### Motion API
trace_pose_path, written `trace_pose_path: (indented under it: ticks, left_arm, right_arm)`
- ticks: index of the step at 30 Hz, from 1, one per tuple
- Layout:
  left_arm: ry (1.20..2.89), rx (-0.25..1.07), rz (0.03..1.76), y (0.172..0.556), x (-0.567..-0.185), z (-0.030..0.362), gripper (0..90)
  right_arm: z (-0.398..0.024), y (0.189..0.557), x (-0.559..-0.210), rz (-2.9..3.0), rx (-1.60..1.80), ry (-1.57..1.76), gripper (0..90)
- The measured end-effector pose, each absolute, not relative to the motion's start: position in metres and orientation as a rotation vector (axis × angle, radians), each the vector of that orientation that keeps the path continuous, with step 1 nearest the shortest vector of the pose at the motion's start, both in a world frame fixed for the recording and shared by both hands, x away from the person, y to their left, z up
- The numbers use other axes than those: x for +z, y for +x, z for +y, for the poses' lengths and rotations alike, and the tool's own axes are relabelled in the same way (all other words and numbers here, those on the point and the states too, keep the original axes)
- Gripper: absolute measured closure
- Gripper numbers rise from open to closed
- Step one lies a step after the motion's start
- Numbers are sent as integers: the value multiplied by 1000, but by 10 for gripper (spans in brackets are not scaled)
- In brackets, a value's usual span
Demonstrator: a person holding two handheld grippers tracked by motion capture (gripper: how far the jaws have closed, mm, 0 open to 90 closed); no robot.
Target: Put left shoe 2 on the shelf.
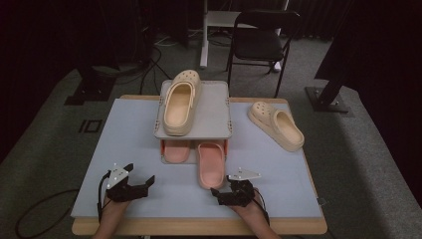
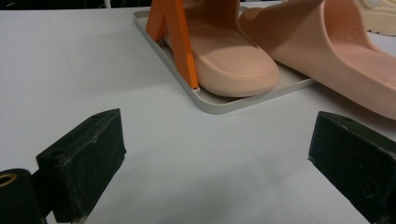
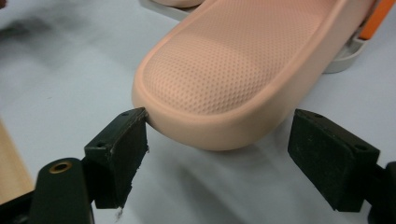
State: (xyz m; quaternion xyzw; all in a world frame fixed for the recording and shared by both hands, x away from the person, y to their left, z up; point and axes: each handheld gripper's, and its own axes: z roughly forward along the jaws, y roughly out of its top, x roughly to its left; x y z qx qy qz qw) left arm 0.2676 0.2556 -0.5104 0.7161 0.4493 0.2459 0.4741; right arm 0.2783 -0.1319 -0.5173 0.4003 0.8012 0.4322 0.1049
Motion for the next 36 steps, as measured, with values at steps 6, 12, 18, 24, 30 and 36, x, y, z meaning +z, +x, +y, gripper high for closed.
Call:
trace_pose_path:
  ticks: [6,12,18,24,30,36]
  left_arm:
    - [1752,603,1101,268,-511,256,35]
    - [1751,602,1100,268,-511,256,36]
    - [1750,601,1099,268,-510,257,35]
    - [1748,602,1101,268,-510,258,36]
    - [1748,601,1104,268,-511,258,36]
    - [1748,601,1103,268,-511,258,35]
  right_arm:
    - [-135,289,-518,2346,1273,1224,196]
    - [-127,298,-518,2349,1270,1204,196]
    - [-120,307,-518,2344,1267,1202,196]
    - [-116,315,-517,2340,1259,1207,196]
    - [-112,324,-518,2326,1247,1213,196]
    - [-109,331,-518,2310,1228,1211,196]
